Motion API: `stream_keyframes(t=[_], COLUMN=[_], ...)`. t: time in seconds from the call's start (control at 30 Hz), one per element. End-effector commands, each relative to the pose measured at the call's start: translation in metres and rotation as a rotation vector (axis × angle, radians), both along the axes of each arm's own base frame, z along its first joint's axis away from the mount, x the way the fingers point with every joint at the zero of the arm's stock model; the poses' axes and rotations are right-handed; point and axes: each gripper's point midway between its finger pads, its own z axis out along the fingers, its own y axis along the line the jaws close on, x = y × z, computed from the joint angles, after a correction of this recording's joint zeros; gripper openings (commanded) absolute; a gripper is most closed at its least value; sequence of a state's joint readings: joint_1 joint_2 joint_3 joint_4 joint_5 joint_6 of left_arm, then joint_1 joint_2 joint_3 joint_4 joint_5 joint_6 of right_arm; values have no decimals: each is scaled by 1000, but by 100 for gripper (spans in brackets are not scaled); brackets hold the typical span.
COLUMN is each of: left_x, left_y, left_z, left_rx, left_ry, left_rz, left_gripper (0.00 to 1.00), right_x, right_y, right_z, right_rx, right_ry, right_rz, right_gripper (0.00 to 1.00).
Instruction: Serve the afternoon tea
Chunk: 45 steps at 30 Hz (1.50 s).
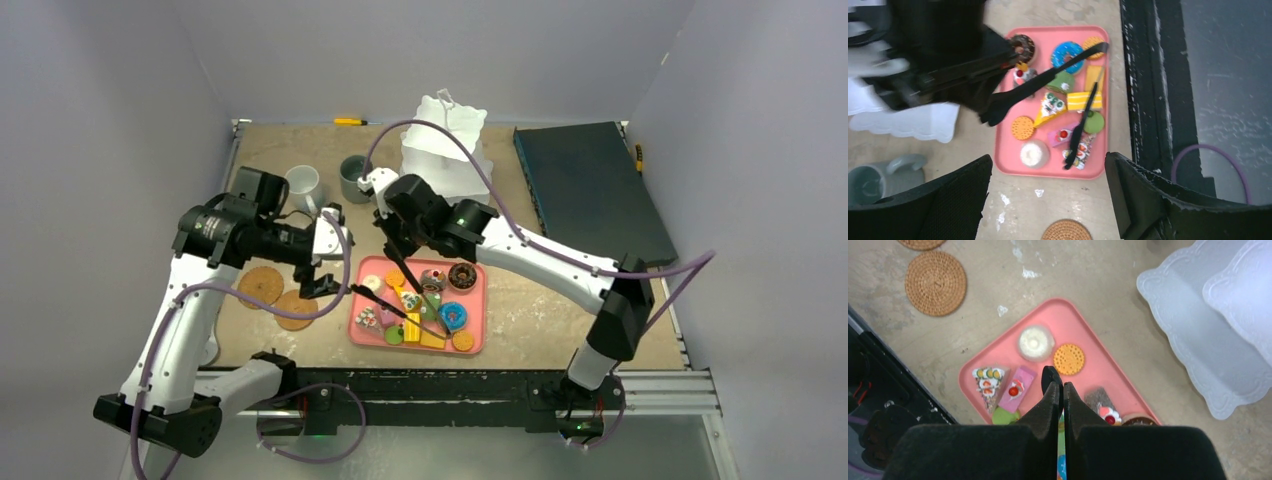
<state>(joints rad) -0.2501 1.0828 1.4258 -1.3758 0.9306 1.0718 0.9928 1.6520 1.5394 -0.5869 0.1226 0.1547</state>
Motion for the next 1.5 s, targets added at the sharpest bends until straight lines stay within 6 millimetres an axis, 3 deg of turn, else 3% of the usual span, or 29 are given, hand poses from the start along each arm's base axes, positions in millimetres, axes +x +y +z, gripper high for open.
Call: stream_keyframes(t=[0.0, 0.1, 0.37, 0.63, 0.87, 1.1, 1.2, 1.33, 1.47], left_x=[-22, -24, 3, 2, -1, -10, -8, -2, 0], left_y=[-1, -1, 3, 9, 9, -2, -4, -10, -24], left_z=[-26, -37, -32, -52, -60, -68, -68, -62, -49], left_rx=[99, 165, 241, 388, 464, 500, 516, 497, 388], left_ry=[9, -9, -171, -176, -169, -145, -158, -186, -190], left_rz=[-104, -139, -139, -209, -240, -245, -236, -203, -137], left_gripper=[82, 78, 71, 61, 40, 37, 27, 0, 0], right_x=[13, 15, 7, 3, 2, 3, 4, 2, -10], right_y=[15, 29, 50, 59, 57, 59, 59, 58, 55], right_z=[38, 45, 52, 54, 61, 74, 80, 90, 100], right_rx=[5, 9, 12, -20, -28, -18, -4, 28, 81], right_ry=[-84, -91, -93, -96, -114, -131, -140, -157, -140], right_rz=[19, 47, 109, 148, 150, 157, 154, 150, 177], right_gripper=[0, 0, 0, 0, 0, 0, 0, 0, 0])
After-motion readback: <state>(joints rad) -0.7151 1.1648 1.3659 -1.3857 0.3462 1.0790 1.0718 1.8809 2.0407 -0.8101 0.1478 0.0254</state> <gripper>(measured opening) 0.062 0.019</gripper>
